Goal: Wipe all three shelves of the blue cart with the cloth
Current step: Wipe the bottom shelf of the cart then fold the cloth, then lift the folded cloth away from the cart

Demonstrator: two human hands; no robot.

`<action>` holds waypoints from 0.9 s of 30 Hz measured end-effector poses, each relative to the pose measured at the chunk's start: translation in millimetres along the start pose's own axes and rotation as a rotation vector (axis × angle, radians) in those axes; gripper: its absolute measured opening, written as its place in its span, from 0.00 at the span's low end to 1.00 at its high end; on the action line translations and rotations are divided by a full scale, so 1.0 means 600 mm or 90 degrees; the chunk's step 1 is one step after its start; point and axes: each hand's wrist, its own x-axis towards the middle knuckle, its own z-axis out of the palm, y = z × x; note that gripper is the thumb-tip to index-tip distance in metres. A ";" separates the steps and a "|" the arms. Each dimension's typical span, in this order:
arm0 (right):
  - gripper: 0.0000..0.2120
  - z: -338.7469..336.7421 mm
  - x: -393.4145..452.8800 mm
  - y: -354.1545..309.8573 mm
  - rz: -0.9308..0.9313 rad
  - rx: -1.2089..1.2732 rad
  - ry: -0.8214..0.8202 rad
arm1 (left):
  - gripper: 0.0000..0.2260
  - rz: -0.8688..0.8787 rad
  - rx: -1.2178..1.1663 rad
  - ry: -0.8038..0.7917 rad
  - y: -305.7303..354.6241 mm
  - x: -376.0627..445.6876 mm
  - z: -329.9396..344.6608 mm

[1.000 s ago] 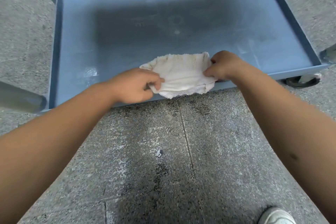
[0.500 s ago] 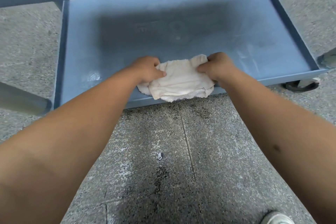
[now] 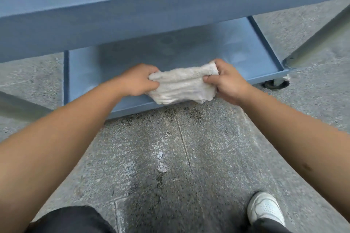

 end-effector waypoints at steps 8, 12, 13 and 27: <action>0.19 -0.073 -0.168 -0.108 0.015 0.046 0.024 | 0.08 0.091 -0.059 0.017 0.140 -0.111 -0.039; 0.03 -0.117 -0.238 -0.212 -0.049 -0.067 0.033 | 0.07 0.091 -0.072 0.017 0.254 -0.170 -0.095; 0.08 -0.126 -0.262 -0.254 -0.058 -0.075 0.042 | 0.05 0.082 -0.078 0.013 0.292 -0.188 -0.118; 0.15 -0.202 -0.523 -0.871 -0.098 -0.099 0.161 | 0.07 0.110 -0.117 -0.066 0.755 -0.379 -0.581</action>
